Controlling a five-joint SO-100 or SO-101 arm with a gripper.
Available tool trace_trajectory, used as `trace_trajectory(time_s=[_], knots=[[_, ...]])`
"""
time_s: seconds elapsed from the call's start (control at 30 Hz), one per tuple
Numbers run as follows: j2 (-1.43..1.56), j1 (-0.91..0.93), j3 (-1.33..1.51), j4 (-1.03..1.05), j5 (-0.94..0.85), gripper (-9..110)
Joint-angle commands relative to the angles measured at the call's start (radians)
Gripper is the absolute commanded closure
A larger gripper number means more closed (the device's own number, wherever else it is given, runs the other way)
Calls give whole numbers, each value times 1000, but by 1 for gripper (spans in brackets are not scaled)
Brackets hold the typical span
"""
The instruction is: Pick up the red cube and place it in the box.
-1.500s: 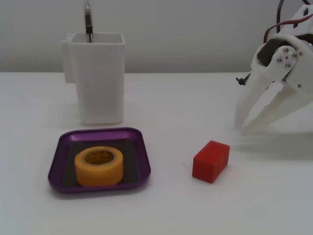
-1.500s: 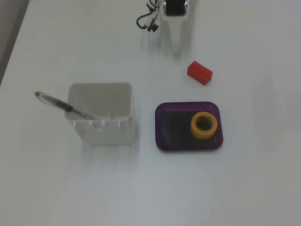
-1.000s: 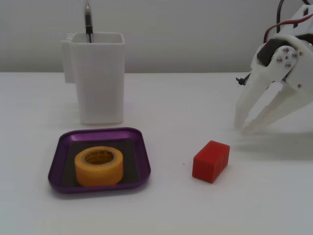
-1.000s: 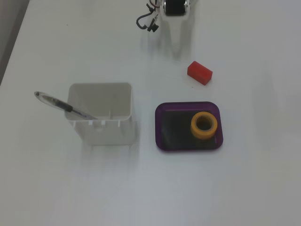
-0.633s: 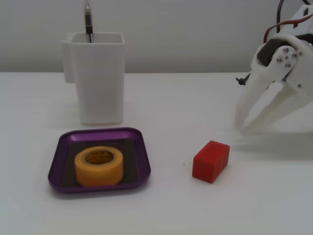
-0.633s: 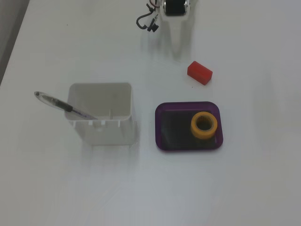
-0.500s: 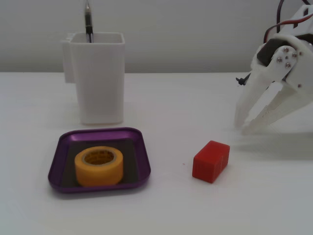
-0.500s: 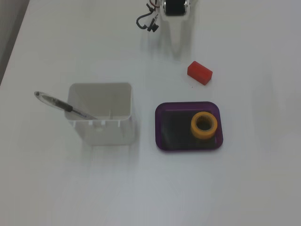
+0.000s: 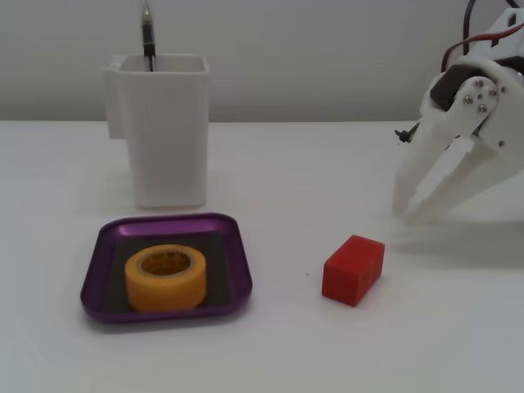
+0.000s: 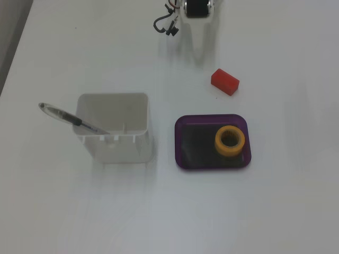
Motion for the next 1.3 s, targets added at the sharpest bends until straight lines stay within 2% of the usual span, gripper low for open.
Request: trace_trajectory(time_s=[0.0, 0.77, 1.1, 1.27], knots=[[75, -5, 6, -11, -8, 102], [75, -9, 11, -57, -2, 102], [57, 23, -80, -402, -6, 102], [-26, 83, -181, -430, 3, 102]])
